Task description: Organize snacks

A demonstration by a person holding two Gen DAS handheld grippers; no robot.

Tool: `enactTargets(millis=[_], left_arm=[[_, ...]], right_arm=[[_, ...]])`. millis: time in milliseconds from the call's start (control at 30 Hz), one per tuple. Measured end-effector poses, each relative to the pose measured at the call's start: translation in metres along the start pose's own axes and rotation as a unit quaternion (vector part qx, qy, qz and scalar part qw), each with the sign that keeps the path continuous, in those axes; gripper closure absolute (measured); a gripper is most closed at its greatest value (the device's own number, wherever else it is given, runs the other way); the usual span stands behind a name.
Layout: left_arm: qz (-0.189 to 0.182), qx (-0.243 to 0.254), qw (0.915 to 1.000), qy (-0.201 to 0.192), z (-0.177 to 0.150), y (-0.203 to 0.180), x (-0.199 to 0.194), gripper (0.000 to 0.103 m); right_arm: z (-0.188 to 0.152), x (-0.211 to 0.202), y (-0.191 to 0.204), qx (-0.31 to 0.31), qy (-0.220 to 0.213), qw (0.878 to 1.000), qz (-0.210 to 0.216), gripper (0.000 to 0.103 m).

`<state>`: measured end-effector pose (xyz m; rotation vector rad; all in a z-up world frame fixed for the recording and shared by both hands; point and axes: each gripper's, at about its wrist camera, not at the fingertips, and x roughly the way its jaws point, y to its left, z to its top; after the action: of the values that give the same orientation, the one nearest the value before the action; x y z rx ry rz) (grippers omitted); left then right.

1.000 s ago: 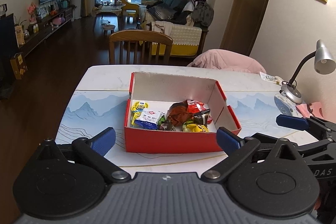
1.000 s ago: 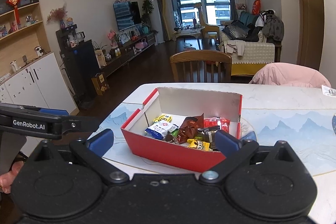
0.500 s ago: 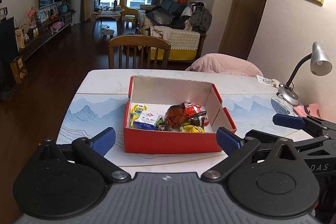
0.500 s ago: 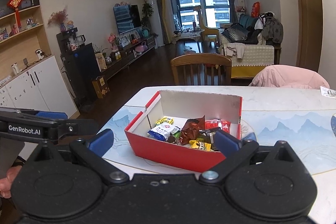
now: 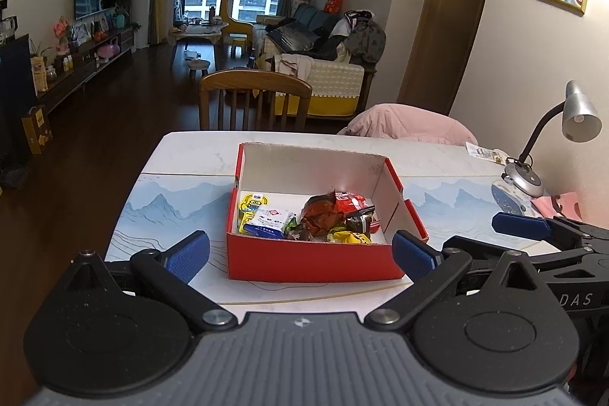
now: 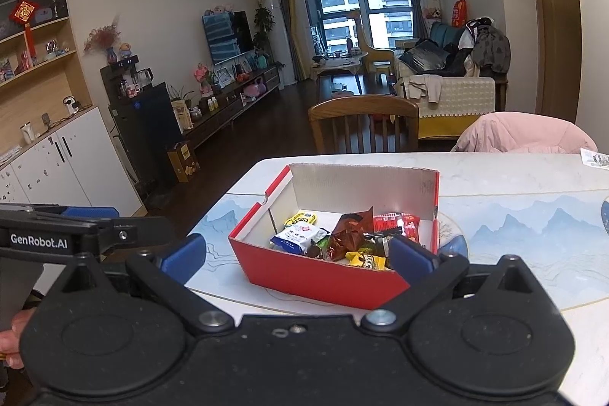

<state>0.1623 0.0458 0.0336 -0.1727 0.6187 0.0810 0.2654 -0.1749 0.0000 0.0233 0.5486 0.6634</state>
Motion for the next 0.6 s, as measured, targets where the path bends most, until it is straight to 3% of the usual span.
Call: enactTargets(millis=[600], left_arm=[[-0.002,0.014,0.9999,-0.008,-0.0049,-0.0084,-0.0091,0.000]], right_arm=[[0.0018,-0.0057,0.0018,0.005,-0.012,1.000,-0.012,0.000]])
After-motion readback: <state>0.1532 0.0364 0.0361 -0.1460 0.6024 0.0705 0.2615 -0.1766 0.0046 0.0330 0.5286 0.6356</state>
